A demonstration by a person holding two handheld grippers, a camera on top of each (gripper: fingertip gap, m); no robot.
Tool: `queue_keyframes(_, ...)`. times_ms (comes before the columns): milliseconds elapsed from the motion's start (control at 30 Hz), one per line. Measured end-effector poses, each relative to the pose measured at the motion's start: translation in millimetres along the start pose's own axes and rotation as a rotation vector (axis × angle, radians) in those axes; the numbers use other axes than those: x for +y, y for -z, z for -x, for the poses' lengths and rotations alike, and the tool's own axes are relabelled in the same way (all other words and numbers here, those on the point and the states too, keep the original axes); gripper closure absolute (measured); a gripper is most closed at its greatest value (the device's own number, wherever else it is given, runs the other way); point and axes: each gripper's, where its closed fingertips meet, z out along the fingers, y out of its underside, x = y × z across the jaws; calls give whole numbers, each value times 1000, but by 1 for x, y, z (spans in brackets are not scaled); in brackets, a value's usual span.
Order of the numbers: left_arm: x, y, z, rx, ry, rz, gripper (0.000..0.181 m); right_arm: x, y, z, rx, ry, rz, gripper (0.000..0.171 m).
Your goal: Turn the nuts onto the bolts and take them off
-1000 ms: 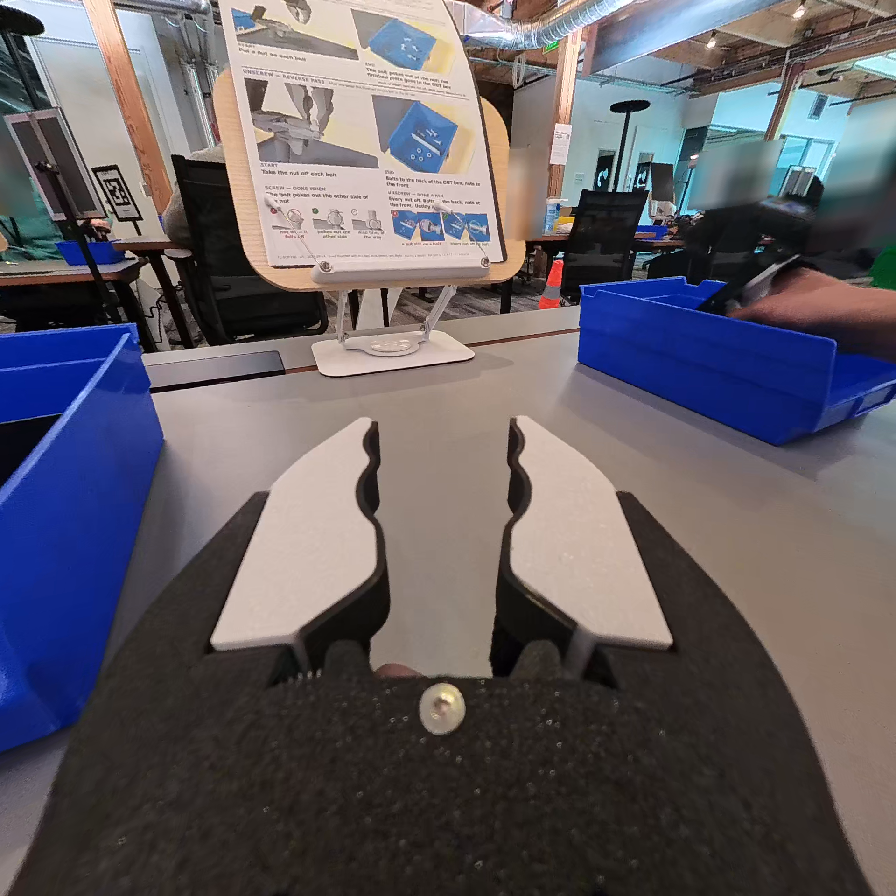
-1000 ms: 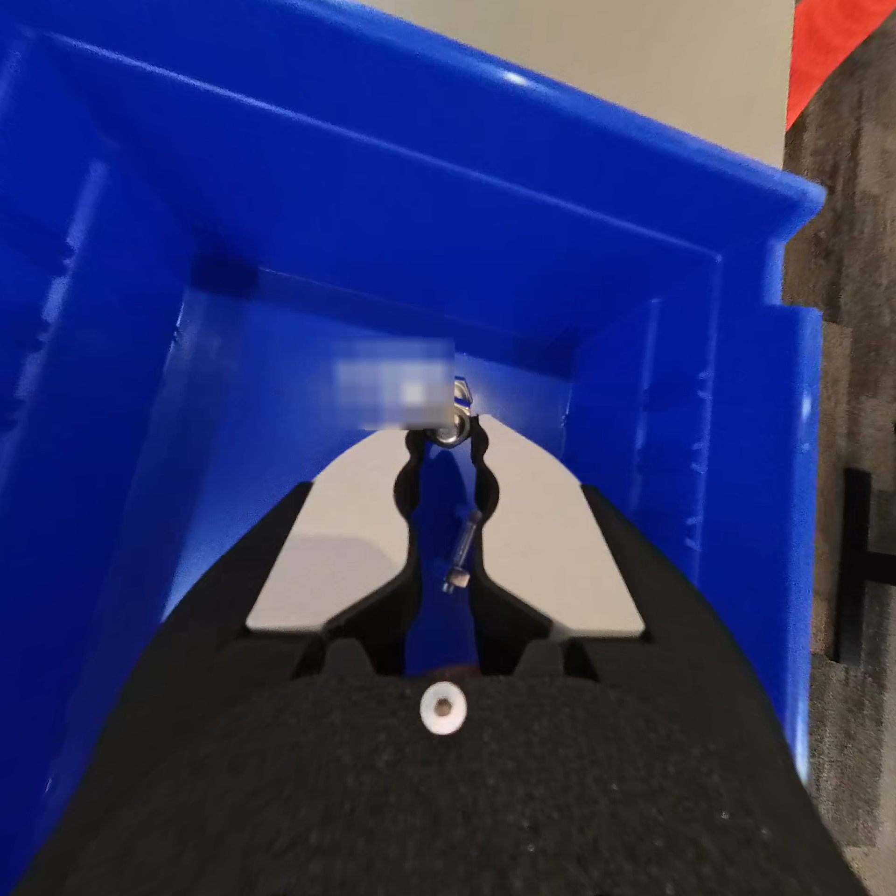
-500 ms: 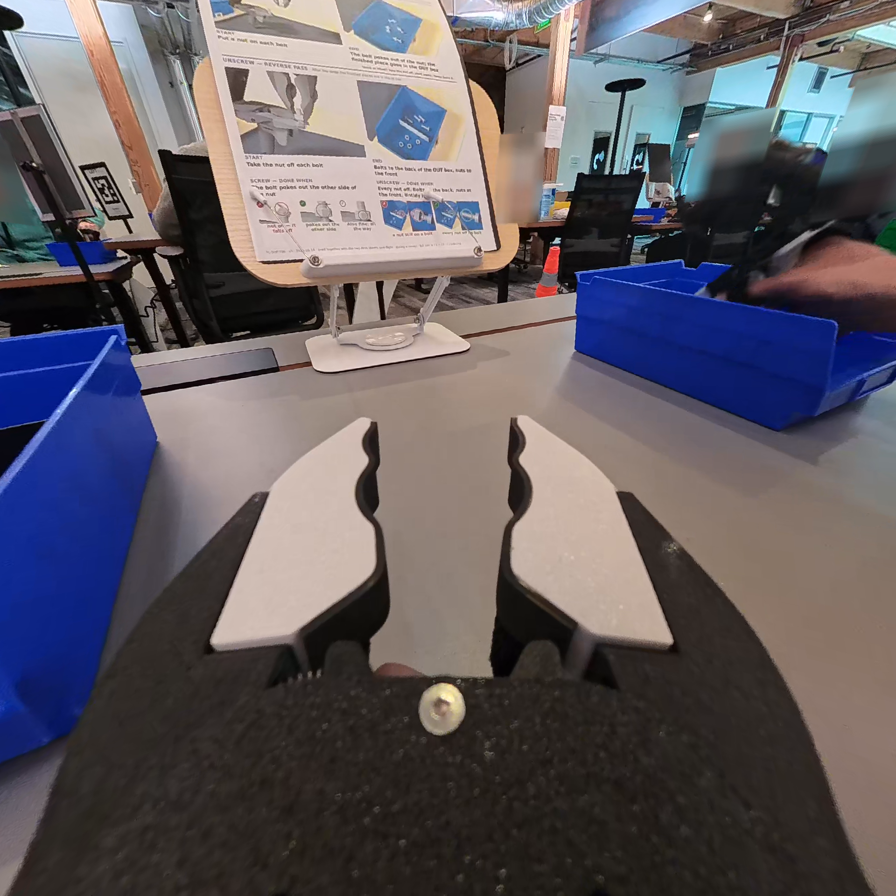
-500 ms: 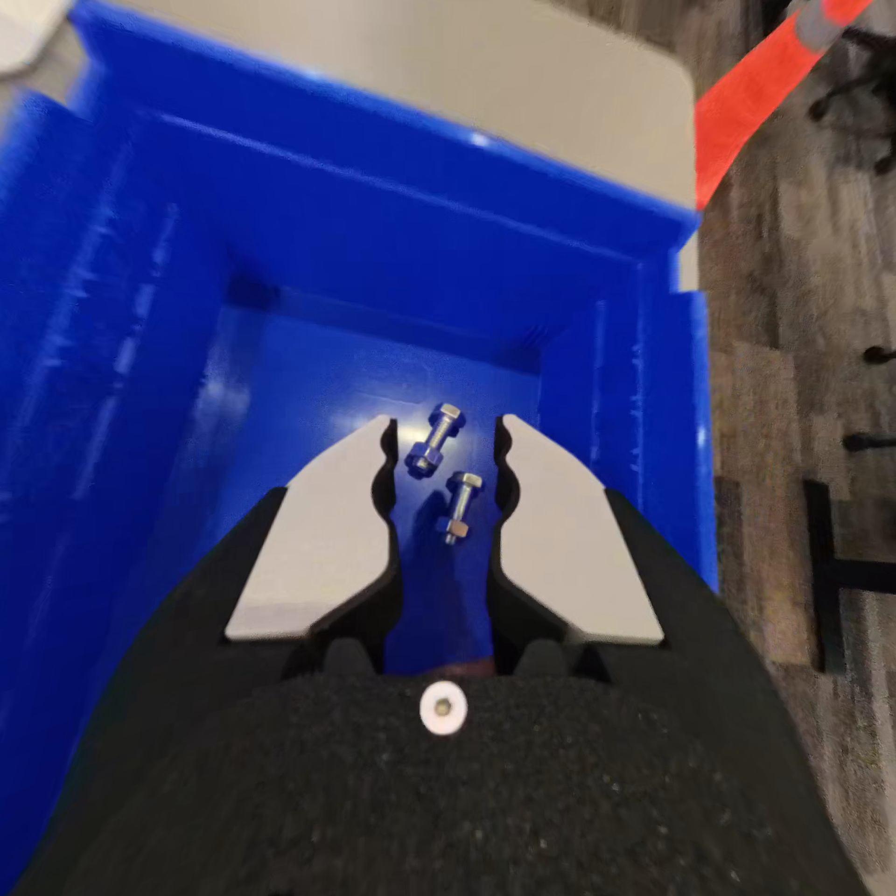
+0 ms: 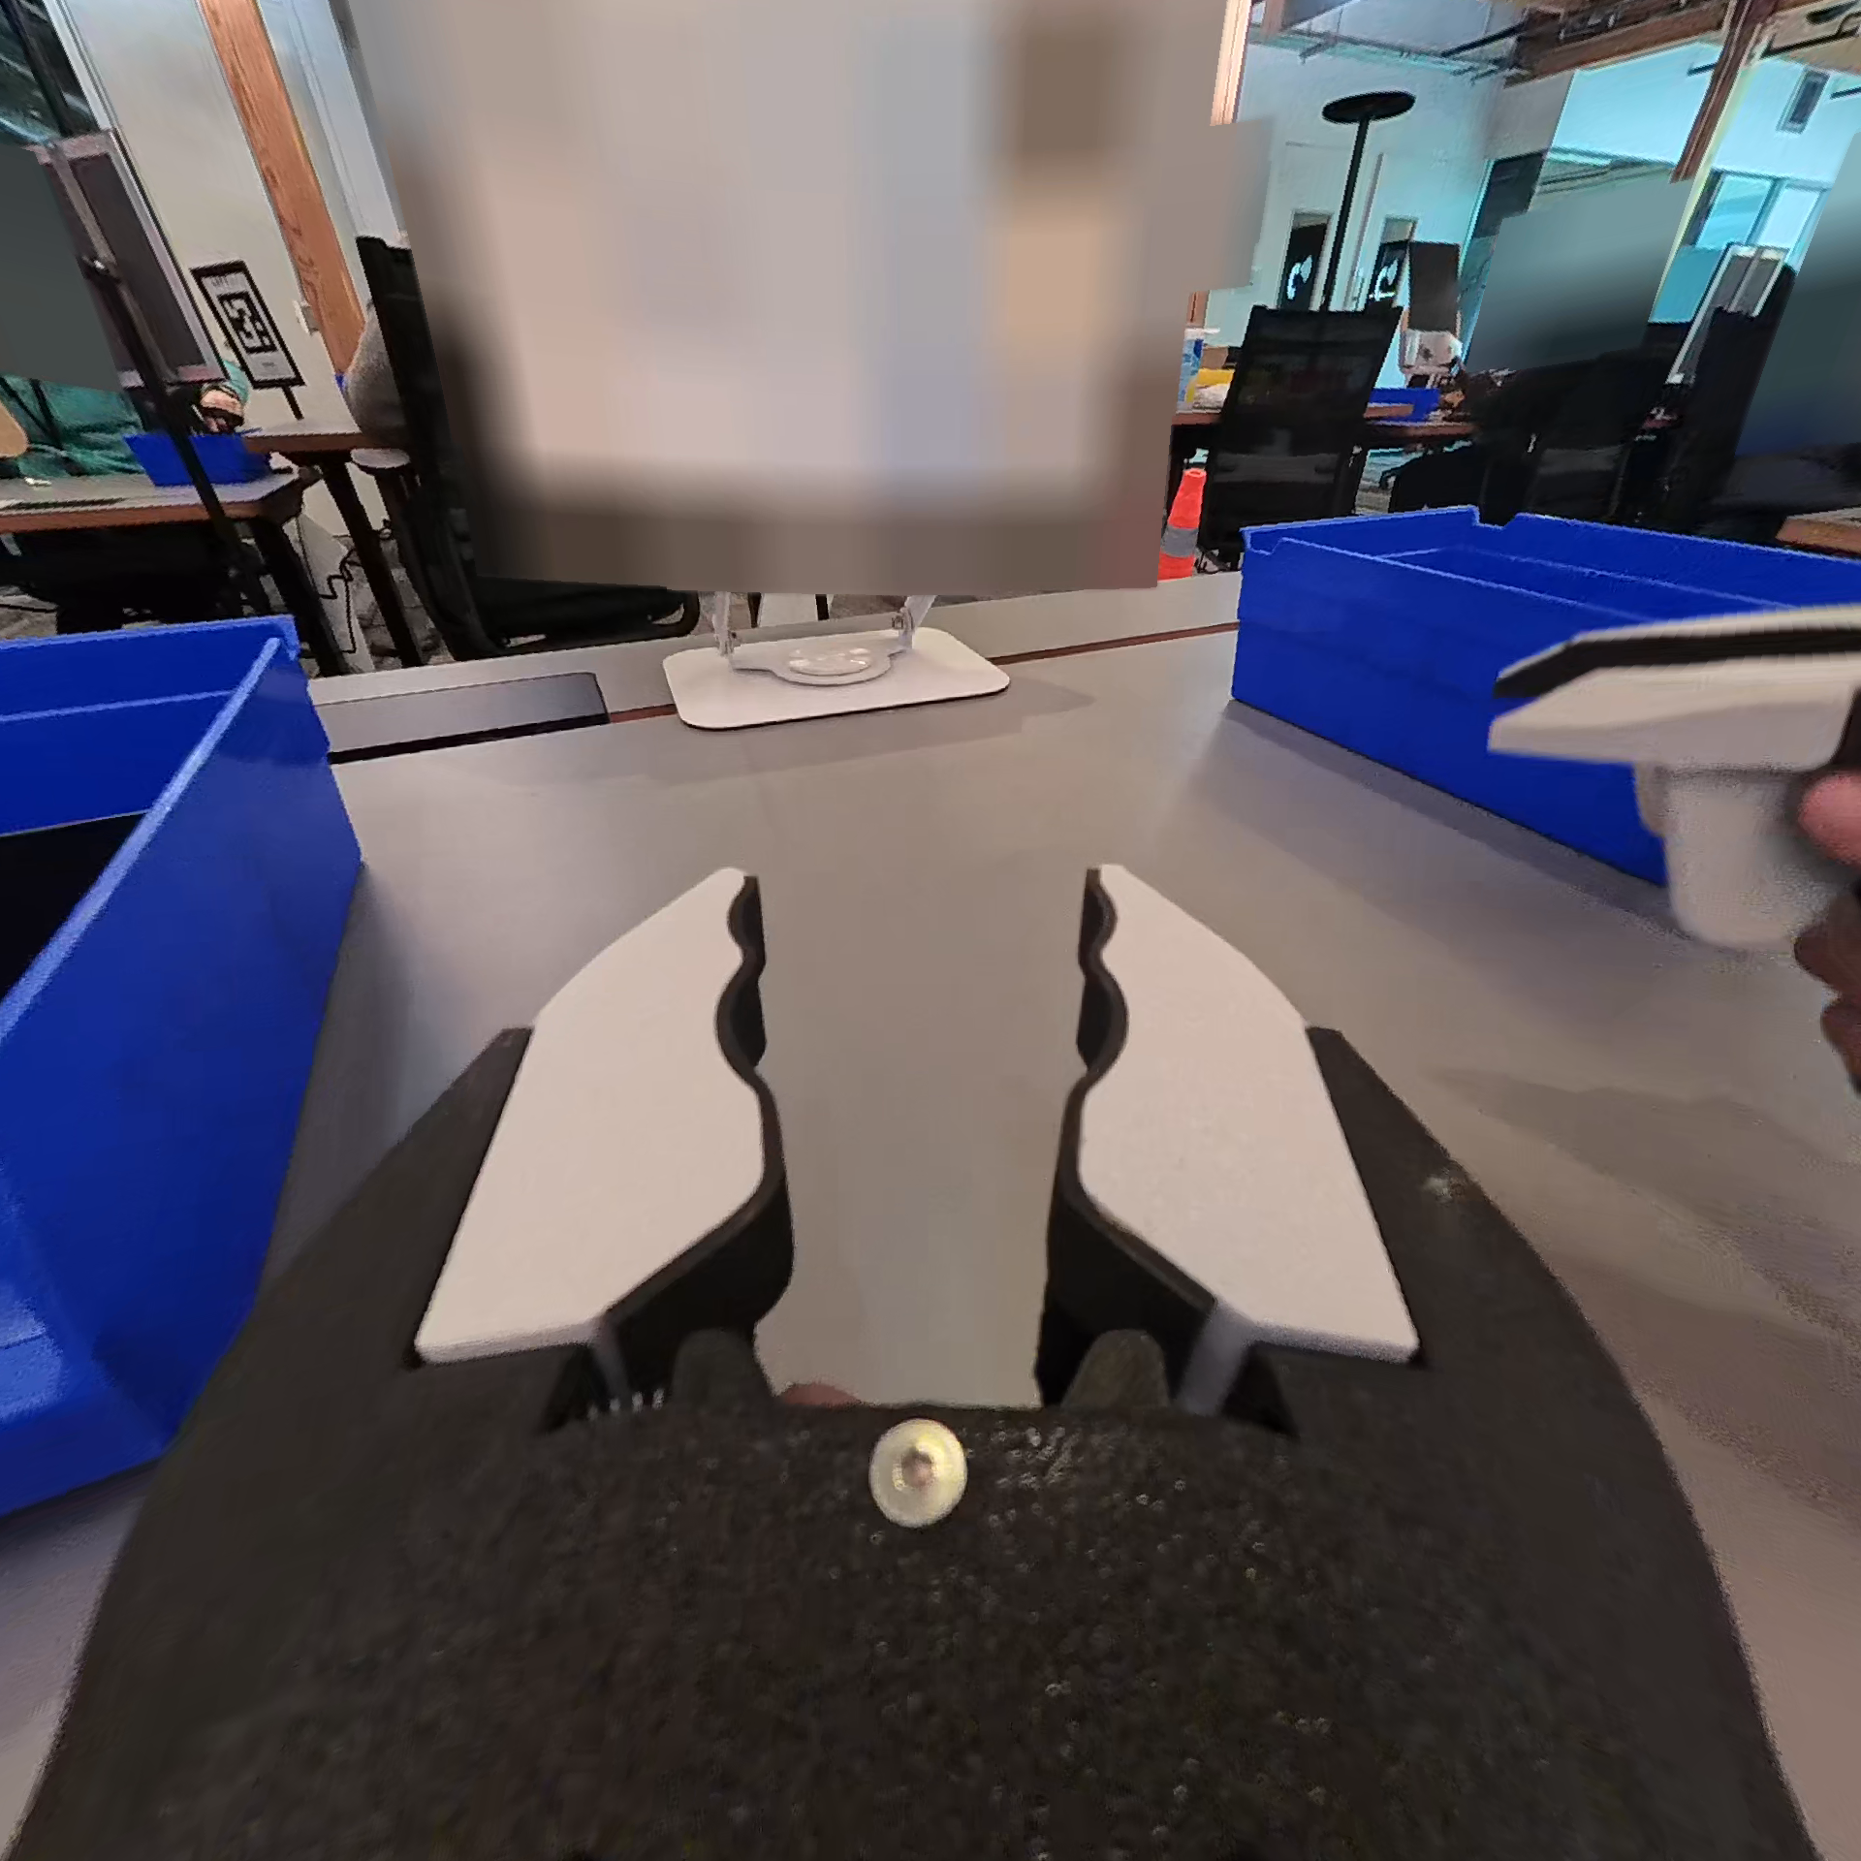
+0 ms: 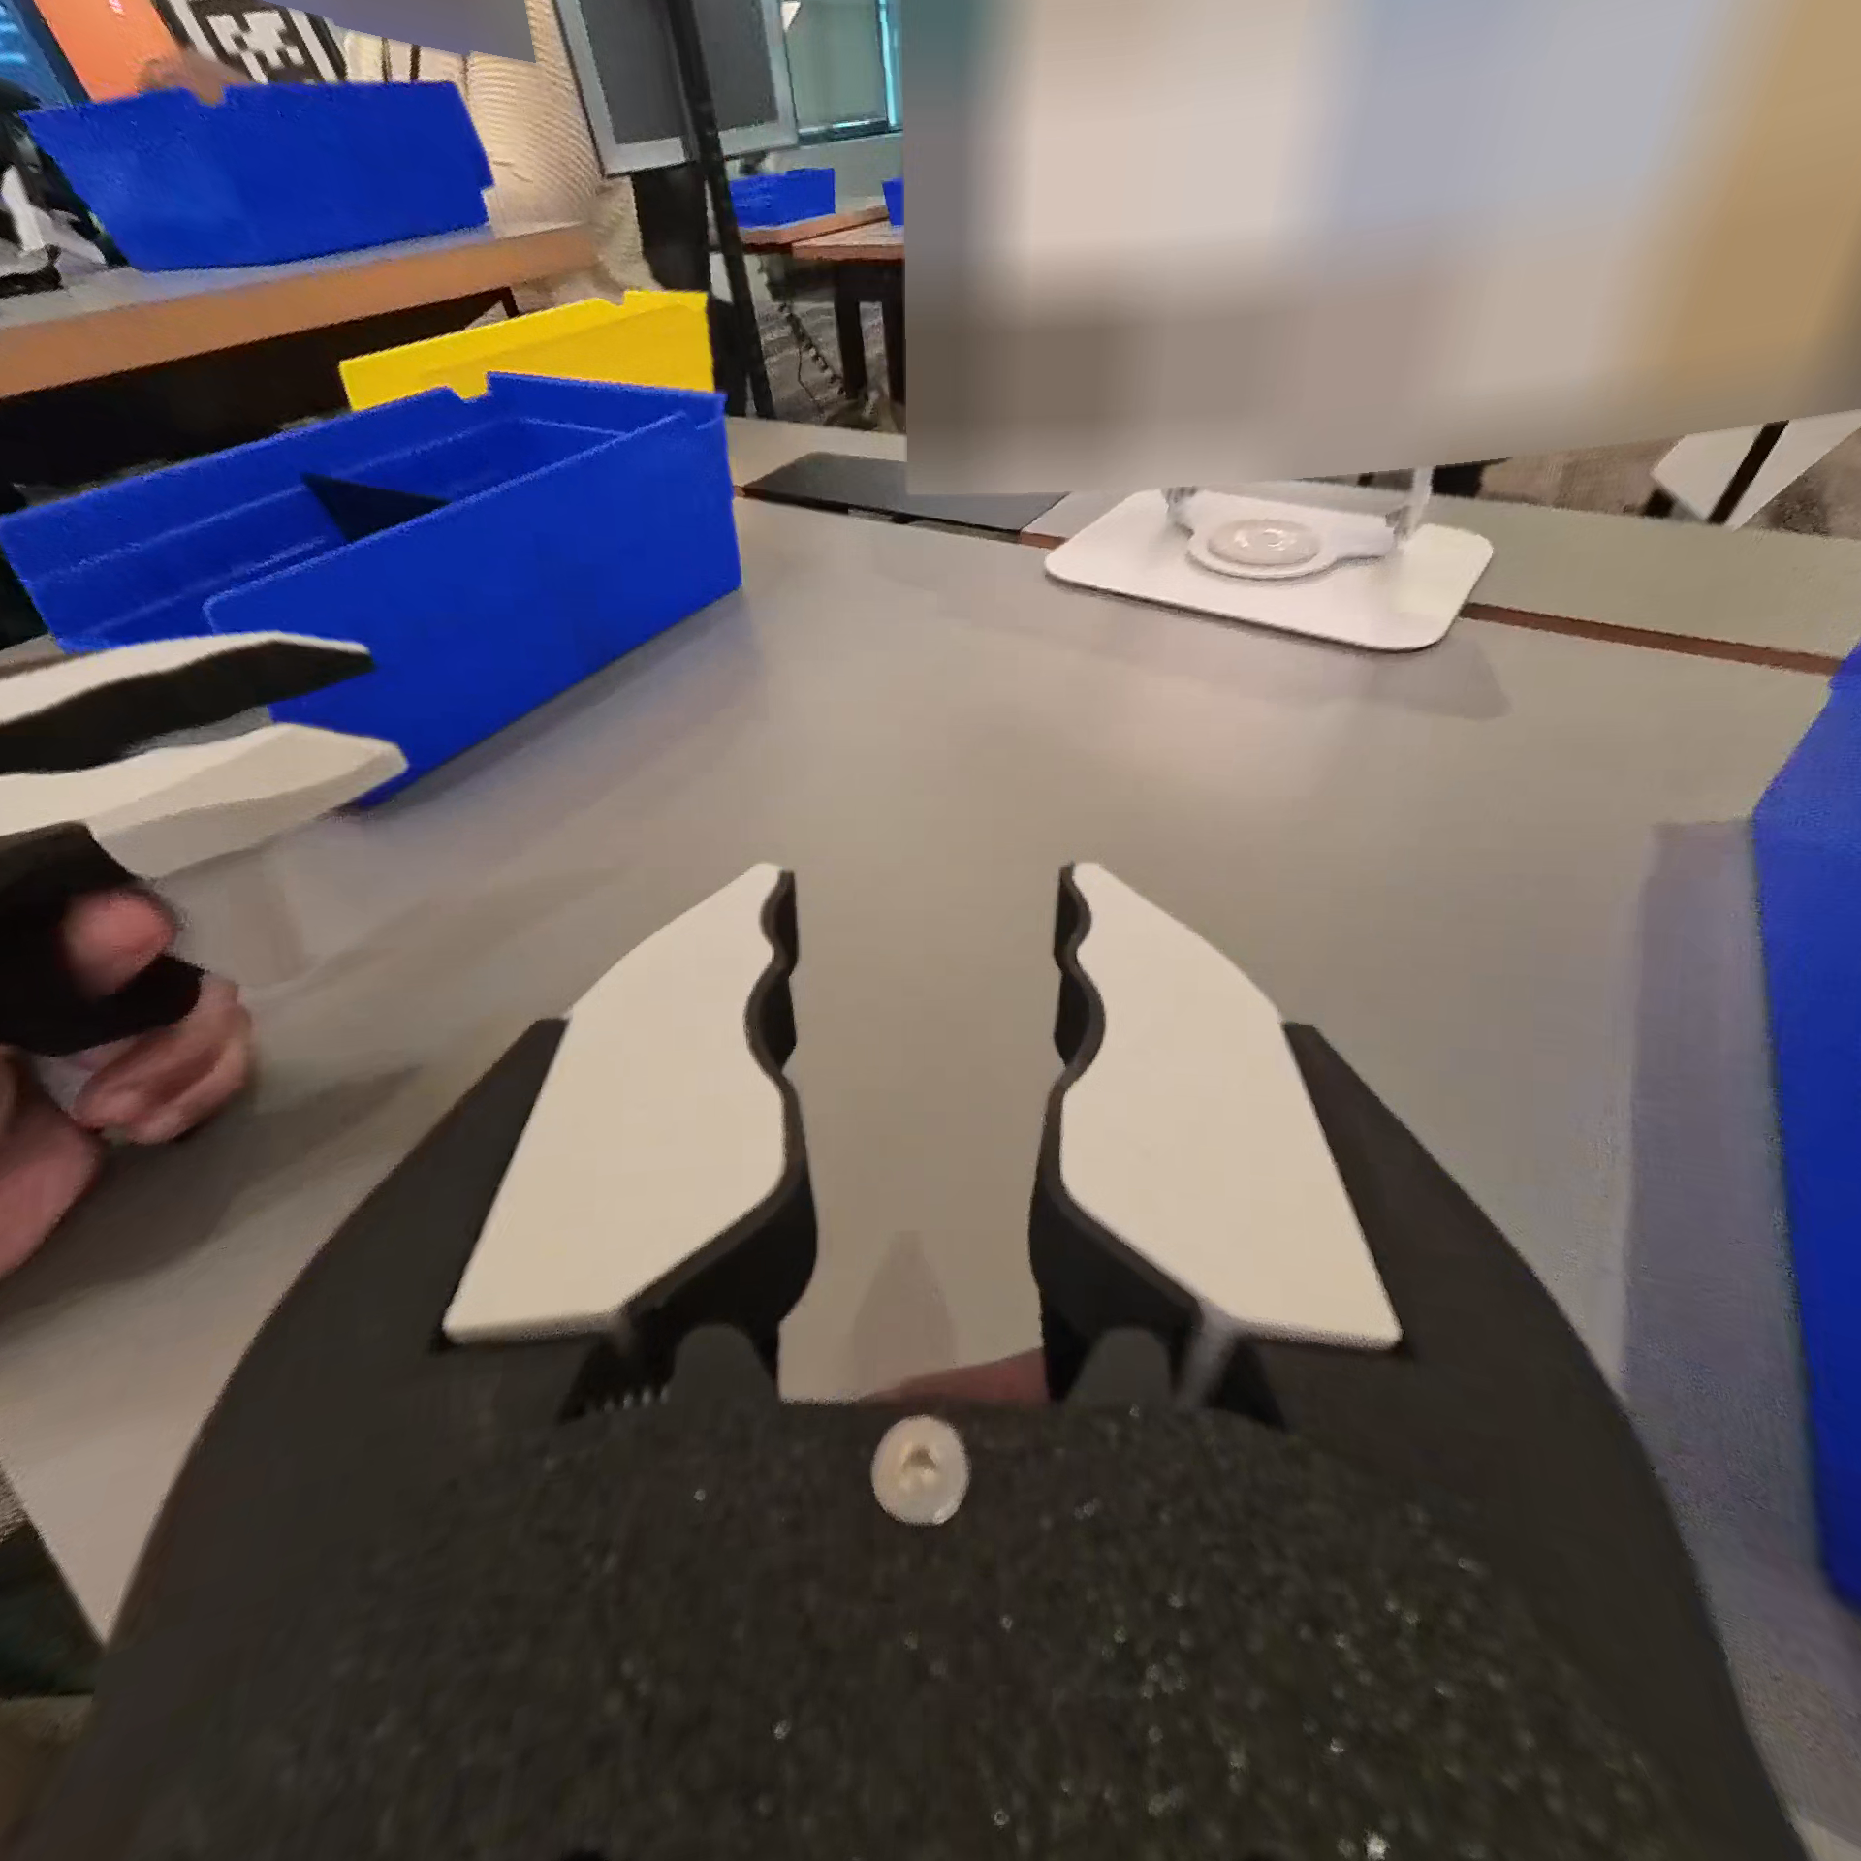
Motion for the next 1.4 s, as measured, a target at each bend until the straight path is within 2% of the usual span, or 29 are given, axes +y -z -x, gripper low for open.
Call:
queue_keyframes(233, 3, 0, 4, -9, 35, 20, 122, 37, 1, 16, -7, -29, 26, 118)
queue_keyframes(367, 4, -1, 6, -10, 56, 29, 124, 35, 3, 11, 27, 42, 18, 120)
queue_keyframes(633, 6, -2, 3, 9, 65, 45, 126, 41, 2, 11, -4, 5, 37, 123)
queue_keyframes(733, -5, 10, 12, 15, -11, 79, 131, 40, 1, 11, -16, 1, 37, 123)
queue_keyframes(800, -32, 29, 47, -24, -130, 113, 135, 42, -2, 12, -30, 2, 53, 123)
queue_keyframes(900, -50, 46, 136, -65, -313, 394, 137, 40, -5, 15, -49, 5, 46, 124)
queue_keyframes(1000, -27, 49, 226, -59, -383, 802, 131, 40, -7, 18, -70, -3, 48, 124)
queue_keyframes(1100, 13, 43, 279, -13, -468, 1110, 137, 37, -8, 19, -90, -18, 44, 125)
queue_keyframes(1200, 57, 44, 300, 59, -536, 1347, 137, 36, -8, 18, -107, -45, 41, 125)
queue_keyframes(1400, 99, 55, 308, 113, -585, 1553, 139, 32, -9, 13, -137, -90, 21, 127)
